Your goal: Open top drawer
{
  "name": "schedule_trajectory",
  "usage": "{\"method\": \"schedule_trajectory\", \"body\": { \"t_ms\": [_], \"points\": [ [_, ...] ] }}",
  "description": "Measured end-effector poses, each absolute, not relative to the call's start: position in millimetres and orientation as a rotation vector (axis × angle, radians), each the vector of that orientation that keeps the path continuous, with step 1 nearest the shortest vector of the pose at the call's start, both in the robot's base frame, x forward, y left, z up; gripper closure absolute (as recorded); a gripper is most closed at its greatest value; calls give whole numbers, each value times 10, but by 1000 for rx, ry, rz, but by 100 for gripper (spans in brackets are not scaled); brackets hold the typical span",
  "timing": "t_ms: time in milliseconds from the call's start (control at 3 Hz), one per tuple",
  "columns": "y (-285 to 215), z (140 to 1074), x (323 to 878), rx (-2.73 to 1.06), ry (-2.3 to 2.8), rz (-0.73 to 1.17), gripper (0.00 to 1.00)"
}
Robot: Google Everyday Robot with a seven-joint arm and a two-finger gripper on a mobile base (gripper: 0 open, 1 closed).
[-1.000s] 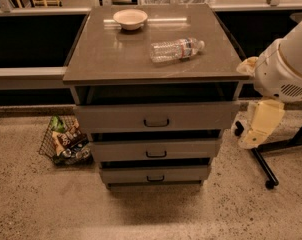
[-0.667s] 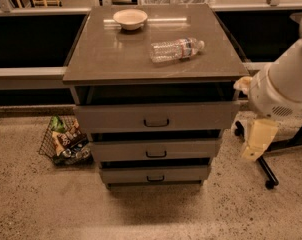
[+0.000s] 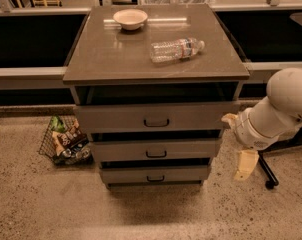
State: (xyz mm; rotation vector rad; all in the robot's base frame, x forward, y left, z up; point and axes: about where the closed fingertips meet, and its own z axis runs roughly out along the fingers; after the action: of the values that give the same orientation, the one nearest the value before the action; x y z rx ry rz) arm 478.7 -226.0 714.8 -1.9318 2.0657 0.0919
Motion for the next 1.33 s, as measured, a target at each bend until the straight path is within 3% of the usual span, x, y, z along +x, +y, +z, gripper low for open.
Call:
{"method": "schedule_trajectory", "body": {
  "t_ms": [667, 1333],
  "points": [
    [-2232, 7157, 4882, -1955, 2020, 50, 0],
    [-2155, 7011, 5773, -2081, 1774, -14, 0]
  ]
}}
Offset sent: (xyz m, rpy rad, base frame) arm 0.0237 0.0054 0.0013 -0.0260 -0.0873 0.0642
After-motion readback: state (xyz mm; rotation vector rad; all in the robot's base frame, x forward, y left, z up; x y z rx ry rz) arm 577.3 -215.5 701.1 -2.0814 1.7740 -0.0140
